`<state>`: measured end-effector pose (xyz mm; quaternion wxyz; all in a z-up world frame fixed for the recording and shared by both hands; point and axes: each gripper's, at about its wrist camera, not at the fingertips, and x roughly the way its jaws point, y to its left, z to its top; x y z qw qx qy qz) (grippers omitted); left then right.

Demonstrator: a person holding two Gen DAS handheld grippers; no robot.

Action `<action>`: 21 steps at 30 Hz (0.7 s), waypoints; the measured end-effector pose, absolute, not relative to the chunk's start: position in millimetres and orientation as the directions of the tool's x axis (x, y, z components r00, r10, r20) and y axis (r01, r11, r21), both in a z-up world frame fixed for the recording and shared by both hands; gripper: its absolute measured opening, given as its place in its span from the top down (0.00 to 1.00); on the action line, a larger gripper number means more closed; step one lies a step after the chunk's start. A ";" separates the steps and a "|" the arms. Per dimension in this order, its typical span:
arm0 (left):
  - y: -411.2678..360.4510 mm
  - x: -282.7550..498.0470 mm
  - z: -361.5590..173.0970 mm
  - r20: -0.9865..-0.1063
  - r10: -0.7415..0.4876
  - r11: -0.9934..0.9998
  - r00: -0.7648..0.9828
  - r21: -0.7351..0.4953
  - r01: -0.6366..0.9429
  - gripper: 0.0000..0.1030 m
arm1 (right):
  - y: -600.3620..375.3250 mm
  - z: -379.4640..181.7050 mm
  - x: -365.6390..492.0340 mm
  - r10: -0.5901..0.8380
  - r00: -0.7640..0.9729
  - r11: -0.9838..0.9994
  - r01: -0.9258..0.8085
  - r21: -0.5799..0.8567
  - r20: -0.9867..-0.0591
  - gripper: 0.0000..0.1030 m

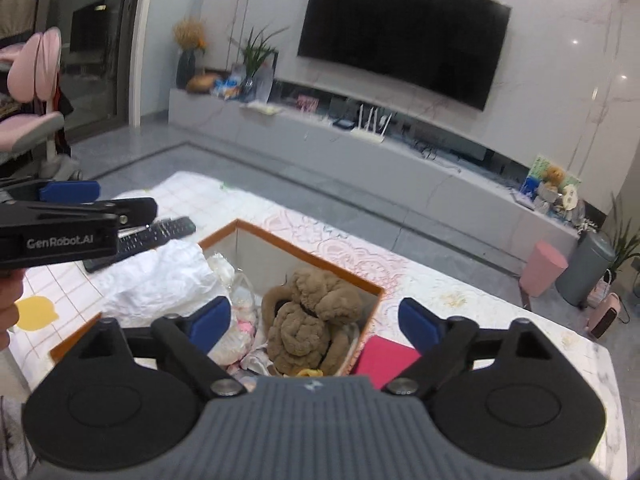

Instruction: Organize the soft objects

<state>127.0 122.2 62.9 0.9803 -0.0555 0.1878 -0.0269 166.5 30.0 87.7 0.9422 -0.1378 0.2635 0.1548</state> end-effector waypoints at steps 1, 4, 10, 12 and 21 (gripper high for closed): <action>115.6 119.9 67.5 -0.355 -0.097 0.992 0.930 -0.115 0.059 0.14 | 25.3 89.9 157.9 0.216 0.819 0.919 -0.354 -0.173 -0.532 0.08; 87.9 95.2 77.7 -0.307 -0.117 0.993 0.944 -0.031 0.113 0.13 | 11.4 92.8 135.1 0.201 0.834 0.935 -0.320 -0.153 -0.514 0.07; 30.3 51.6 83.9 -0.245 -0.162 0.970 0.956 0.139 0.200 0.08 | -22.1 81.6 94.1 0.154 0.866 0.966 -0.232 -0.111 -0.475 0.04; 17.6 44.6 78.5 -0.253 -0.179 0.971 0.951 0.109 0.212 0.06 | -34.6 77.1 81.0 0.151 0.870 0.975 -0.209 -0.073 -0.470 0.03; -10.6 33.8 40.3 -0.402 -0.154 0.984 0.903 0.024 0.178 0.06 | -80.5 47.8 25.7 0.136 0.851 0.989 -0.146 0.021 -0.508 0.03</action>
